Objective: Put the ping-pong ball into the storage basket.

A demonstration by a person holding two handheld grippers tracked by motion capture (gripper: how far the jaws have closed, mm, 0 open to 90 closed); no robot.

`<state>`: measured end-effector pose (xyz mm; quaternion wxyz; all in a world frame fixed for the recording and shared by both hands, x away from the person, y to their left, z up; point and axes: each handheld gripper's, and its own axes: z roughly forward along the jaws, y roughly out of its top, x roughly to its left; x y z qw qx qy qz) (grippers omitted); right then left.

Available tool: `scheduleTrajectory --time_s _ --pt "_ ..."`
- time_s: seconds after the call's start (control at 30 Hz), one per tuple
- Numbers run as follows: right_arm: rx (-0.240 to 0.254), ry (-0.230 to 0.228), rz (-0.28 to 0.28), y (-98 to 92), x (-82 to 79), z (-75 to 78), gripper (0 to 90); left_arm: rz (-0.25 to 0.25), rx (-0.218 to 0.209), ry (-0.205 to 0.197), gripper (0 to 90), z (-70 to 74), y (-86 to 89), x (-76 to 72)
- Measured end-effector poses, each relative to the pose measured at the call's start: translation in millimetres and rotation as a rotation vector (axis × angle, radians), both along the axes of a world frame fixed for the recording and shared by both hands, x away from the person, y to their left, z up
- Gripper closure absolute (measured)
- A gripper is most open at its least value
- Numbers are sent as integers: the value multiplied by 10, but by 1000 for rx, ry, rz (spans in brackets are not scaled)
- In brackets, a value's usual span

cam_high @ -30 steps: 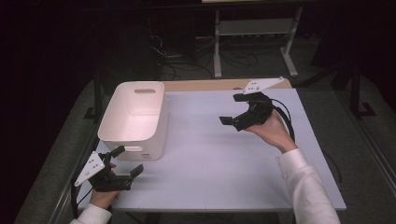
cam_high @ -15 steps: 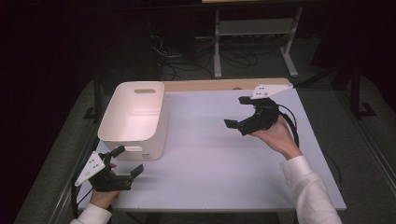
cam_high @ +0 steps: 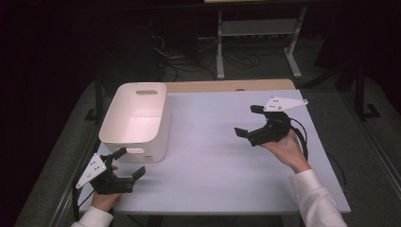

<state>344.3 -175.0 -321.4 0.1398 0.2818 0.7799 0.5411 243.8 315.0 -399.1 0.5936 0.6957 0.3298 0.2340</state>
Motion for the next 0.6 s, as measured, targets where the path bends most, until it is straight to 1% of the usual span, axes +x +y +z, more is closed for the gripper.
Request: scheduleTrajectory --time_s 0.13,0.3,0.5,0.6 --pt "2 -5 -8 -47 -57 -33 0 0 0 0 0 1 0 -1" --pt "10 -26 -33 -114 -125 -90 0 -2 5 0 0 4 1 -2" --pt "17 -17 -60 -195 -207 -183 0 -3 5 -2 0 3 -2 2" --pt "17 -7 -72 -230 -237 -232 0 1 -6 4 0 0 -9 -1"
